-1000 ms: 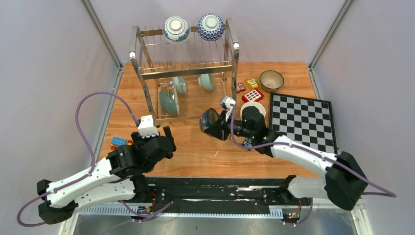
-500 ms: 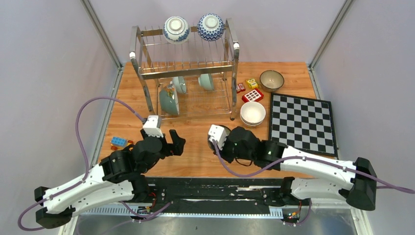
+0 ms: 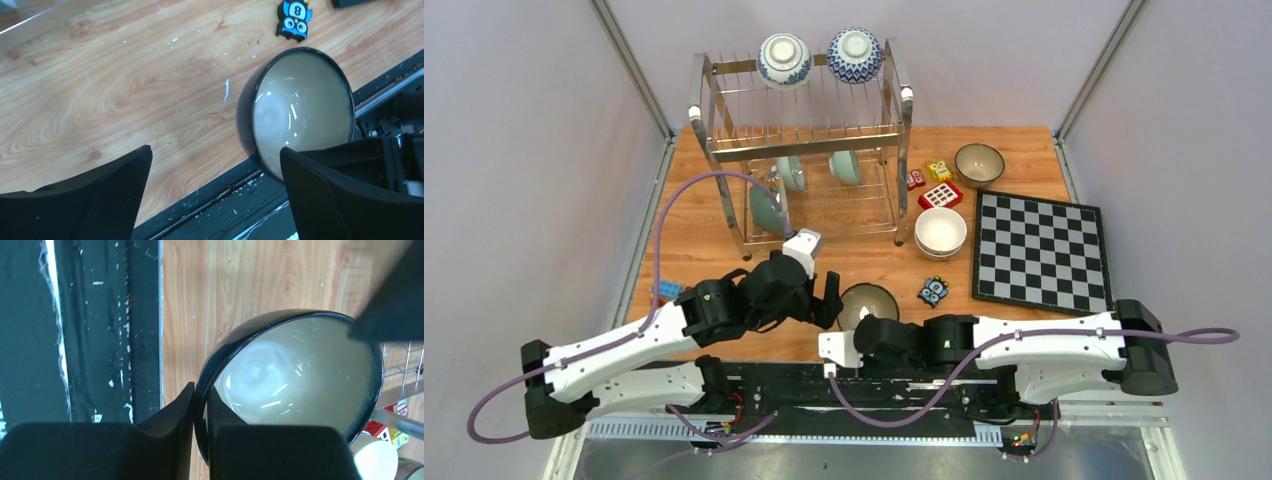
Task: Unload the bowls from the dish rack
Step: Place the bowl with the bowl.
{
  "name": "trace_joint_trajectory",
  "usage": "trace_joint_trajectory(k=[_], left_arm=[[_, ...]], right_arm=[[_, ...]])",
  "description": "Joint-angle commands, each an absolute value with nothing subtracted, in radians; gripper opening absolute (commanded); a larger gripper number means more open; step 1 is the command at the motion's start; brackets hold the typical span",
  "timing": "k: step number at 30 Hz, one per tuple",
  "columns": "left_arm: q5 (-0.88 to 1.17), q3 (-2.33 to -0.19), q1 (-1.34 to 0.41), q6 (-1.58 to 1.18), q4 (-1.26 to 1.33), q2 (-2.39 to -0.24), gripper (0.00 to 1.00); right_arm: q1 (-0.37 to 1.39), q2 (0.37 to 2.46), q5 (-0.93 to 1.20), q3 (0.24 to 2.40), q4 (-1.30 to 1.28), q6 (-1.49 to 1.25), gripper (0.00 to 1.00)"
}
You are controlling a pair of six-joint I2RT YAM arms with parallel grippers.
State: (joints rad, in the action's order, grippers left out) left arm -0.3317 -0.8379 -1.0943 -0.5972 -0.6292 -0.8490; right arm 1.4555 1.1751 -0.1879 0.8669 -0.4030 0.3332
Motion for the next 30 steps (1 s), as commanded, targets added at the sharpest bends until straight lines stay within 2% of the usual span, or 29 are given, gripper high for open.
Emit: trace_joint_trajectory(k=[1, 5, 16, 24, 28, 30], left_arm=[[-0.301, -0.908, -1.125, -0.556, -0.689, -0.926, 1.00], [-0.282, -0.896, -1.135, -0.545, -0.666, -0.929, 0.97], [-0.366, -0.970, -1.222, -0.533, -0.783, -1.052, 0.81], [-0.425, -0.979, -1.224, -0.547, -0.805, -1.098, 0.59], [-0.419, -0.980, -1.225, -0.547, -0.808, -1.131, 0.41], [-0.417, -0.982, -1.224, -0.546, -0.808, -1.143, 0.38]], right_arm=[[1.524, 1.204, -0.284, 0.936, -0.469, 0.434, 0.03], [1.549, 1.228, -0.291, 0.948, -0.495, 0.449, 0.03], [1.586, 1.323, -0.297, 1.022, -0.509, 0.495, 0.03], [1.603, 1.356, -0.305, 1.049, -0.509, 0.502, 0.03], [1.604, 1.350, -0.309, 1.044, -0.509, 0.503, 0.03], [1.603, 1.349, -0.313, 1.040, -0.509, 0.503, 0.03]])
